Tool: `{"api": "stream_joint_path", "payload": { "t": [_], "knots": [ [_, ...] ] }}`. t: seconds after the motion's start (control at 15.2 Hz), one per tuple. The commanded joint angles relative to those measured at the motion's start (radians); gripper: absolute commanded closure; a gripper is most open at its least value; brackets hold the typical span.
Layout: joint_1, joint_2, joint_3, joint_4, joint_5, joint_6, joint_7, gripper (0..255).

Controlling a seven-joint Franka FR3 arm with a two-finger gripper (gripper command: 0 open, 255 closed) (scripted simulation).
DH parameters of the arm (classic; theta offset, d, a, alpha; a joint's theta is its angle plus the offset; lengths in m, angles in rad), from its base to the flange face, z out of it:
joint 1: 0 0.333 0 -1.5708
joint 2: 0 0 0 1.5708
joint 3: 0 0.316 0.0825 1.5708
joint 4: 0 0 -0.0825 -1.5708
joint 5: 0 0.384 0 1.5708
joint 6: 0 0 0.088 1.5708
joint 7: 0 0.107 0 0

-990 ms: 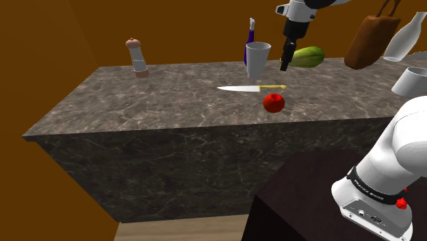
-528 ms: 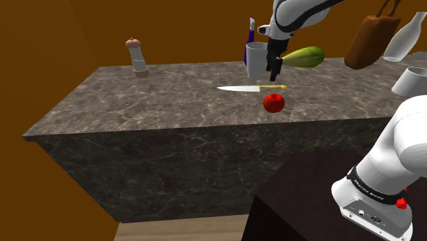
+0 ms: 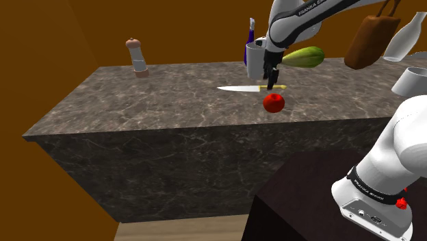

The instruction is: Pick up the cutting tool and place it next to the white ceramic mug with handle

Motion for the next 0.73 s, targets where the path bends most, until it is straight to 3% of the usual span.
{"api": "stream_joint_path", "payload": {
  "t": [0.0, 0.4, 0.46, 0.66],
  "knots": [
    [0.001, 0.008, 0.0, -0.003, 0.003, 0.011, -0.001, 0],
    [0.001, 0.008, 0.0, -0.003, 0.003, 0.011, -0.001, 0],
    [0.001, 0.008, 0.0, -0.003, 0.003, 0.011, -0.001, 255],
    [0.001, 0.008, 0.0, -0.003, 0.003, 0.011, -0.001, 255]
  ]
}}
